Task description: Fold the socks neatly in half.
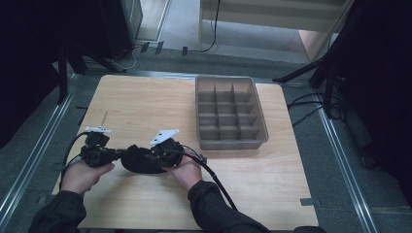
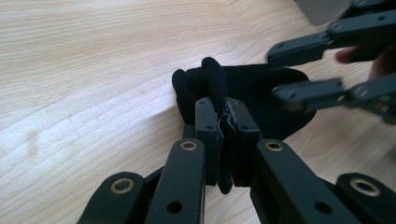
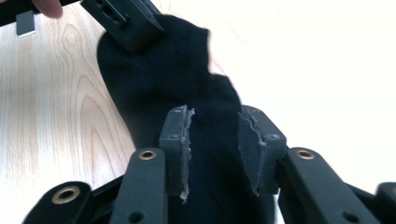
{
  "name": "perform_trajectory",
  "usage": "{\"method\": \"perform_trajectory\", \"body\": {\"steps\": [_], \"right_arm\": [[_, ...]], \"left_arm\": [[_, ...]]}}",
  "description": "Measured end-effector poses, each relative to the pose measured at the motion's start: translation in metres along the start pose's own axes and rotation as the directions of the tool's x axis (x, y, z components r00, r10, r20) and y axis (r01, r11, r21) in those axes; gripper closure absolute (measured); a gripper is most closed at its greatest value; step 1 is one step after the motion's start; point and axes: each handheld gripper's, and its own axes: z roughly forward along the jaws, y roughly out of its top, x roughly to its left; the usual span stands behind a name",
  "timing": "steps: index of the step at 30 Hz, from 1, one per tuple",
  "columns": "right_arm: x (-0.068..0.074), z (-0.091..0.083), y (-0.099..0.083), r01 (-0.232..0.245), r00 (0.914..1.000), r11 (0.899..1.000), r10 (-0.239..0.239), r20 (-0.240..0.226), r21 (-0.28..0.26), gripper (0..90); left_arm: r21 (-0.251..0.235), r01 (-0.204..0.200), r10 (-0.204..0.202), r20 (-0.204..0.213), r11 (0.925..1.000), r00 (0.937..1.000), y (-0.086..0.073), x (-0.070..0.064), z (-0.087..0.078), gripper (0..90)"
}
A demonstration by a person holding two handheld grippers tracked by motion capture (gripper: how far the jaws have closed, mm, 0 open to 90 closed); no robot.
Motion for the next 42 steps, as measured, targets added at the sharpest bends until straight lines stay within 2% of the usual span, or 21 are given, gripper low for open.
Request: {"method": "perform_trajectory", "body": {"steps": [4,11,15,18,24,28,37,42], "right_arm": [[-0.003,-0.011,-0.005,-0.001,0.9999,1.0,0.001,0.014,0.005,64.3],[-0.004,-0.018,-0.021,-0.004,0.9999,0.999,0.004,0.013,0.033,64.3],[-0.003,-0.012,-0.03,-0.005,0.9999,0.996,0.004,0.016,0.085,64.3],[-0.003,-0.004,-0.034,-0.012,0.9998,0.995,0.01,0.014,0.1,64.1],[-0.002,0.003,-0.036,-0.019,0.9997,0.996,0.018,0.018,0.087,65.0],[-0.001,0.006,-0.035,-0.003,0.9997,0.997,0.001,0.024,0.083,65.3],[0.002,0.016,-0.029,-0.01,0.9995,0.997,0.008,0.031,0.07,65.5],[0.007,0.022,-0.023,-0.014,0.9996,0.997,0.012,0.026,0.073,65.4]], "left_arm": [[0.005,0.009,-0.009,0.003,0.9999,1.0,-0.002,0.003,-0.004,84.5],[0.012,0.013,-0.013,-0.012,0.9998,0.9998,-0.003,0.007,-0.007,84.4],[0.02,0.006,-0.005,-0.016,0.9998,0.9999,-0.003,0.007,-0.007,84.4],[0.019,0.005,-0.005,-0.015,0.9998,0.9999,-0.003,0.006,-0.007,84.4],[0.021,0.025,-0.024,-0.011,0.9995,0.9996,-0.003,0.007,-0.008,84.1],[0.014,0.038,-0.038,-0.006,0.9992,0.9992,-0.001,0.006,-0.011,84.2],[-0.011,0.022,-0.022,0.012,0.9997,0.9997,0.004,-0.003,-0.012,83.9],[-0.016,0.009,-0.009,0.007,0.9998,0.9999,0.007,-0.009,-0.011,83.9]]}}
